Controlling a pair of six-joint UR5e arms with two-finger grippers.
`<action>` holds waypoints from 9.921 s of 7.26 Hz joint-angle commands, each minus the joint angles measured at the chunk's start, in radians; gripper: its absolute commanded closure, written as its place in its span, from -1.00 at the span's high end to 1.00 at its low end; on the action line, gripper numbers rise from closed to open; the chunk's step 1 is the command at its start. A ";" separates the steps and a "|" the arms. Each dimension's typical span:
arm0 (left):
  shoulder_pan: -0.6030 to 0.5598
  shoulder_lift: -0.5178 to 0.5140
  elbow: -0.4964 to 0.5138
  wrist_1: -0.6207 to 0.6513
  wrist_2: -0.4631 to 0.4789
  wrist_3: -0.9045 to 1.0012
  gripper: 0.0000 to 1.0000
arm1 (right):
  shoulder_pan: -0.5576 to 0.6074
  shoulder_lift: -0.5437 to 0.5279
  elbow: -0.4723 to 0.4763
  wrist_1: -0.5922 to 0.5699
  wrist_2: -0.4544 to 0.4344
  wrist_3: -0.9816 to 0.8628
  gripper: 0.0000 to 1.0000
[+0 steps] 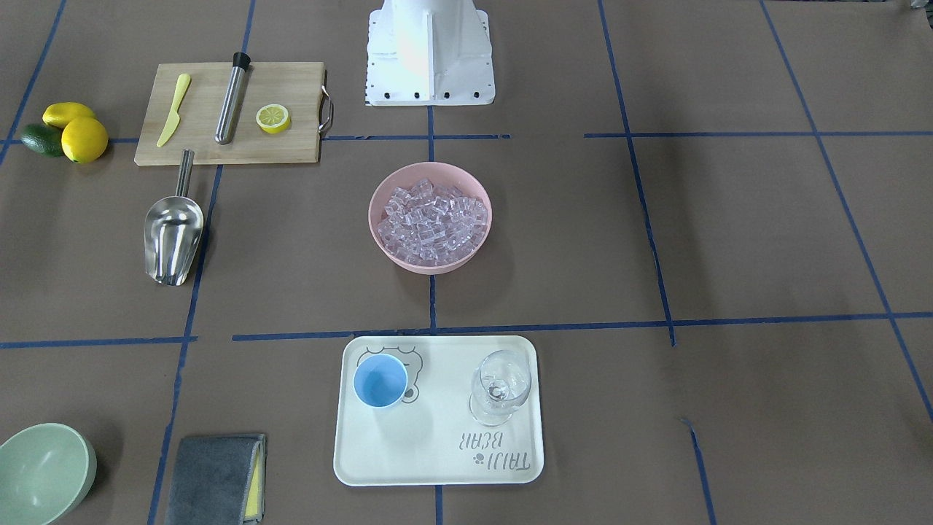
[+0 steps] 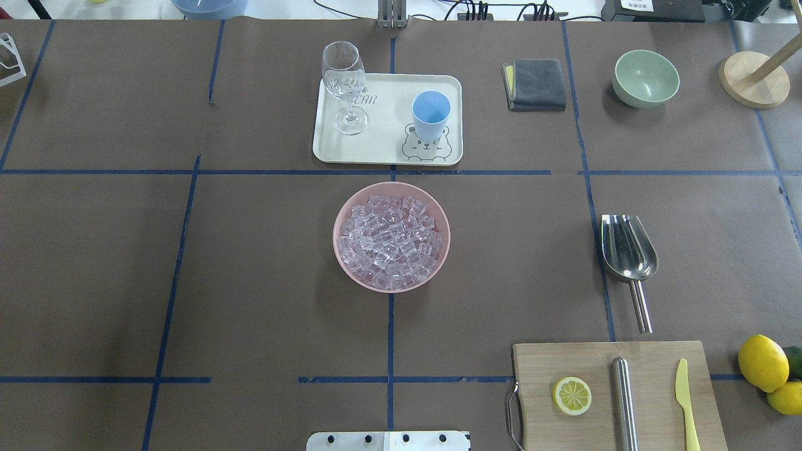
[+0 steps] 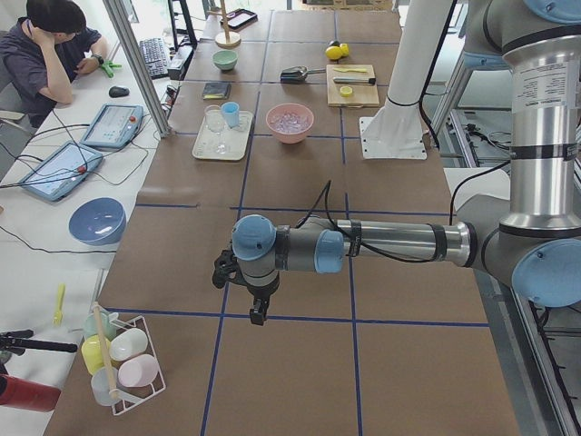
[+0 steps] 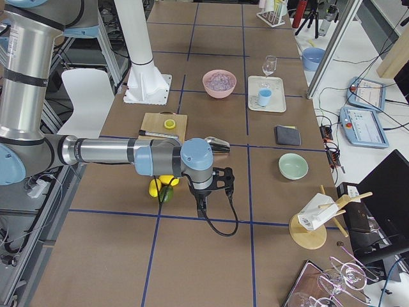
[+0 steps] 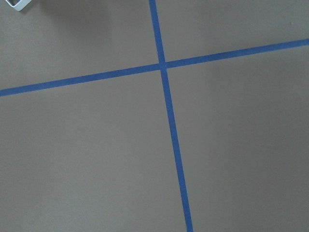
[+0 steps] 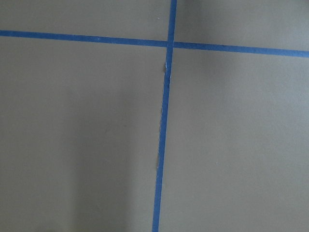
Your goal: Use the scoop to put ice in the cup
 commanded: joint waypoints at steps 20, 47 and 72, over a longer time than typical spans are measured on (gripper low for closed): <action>0.194 -0.063 -0.009 -0.744 -0.173 -0.035 1.00 | -0.078 0.048 -0.002 0.067 0.015 0.009 1.00; 1.045 -0.578 0.355 -1.298 0.420 -0.209 1.00 | -1.086 0.081 0.220 0.338 -0.457 1.219 0.98; 1.060 -0.580 0.353 -1.302 0.456 -0.225 1.00 | -1.023 0.121 0.353 0.241 -0.480 0.498 -1.00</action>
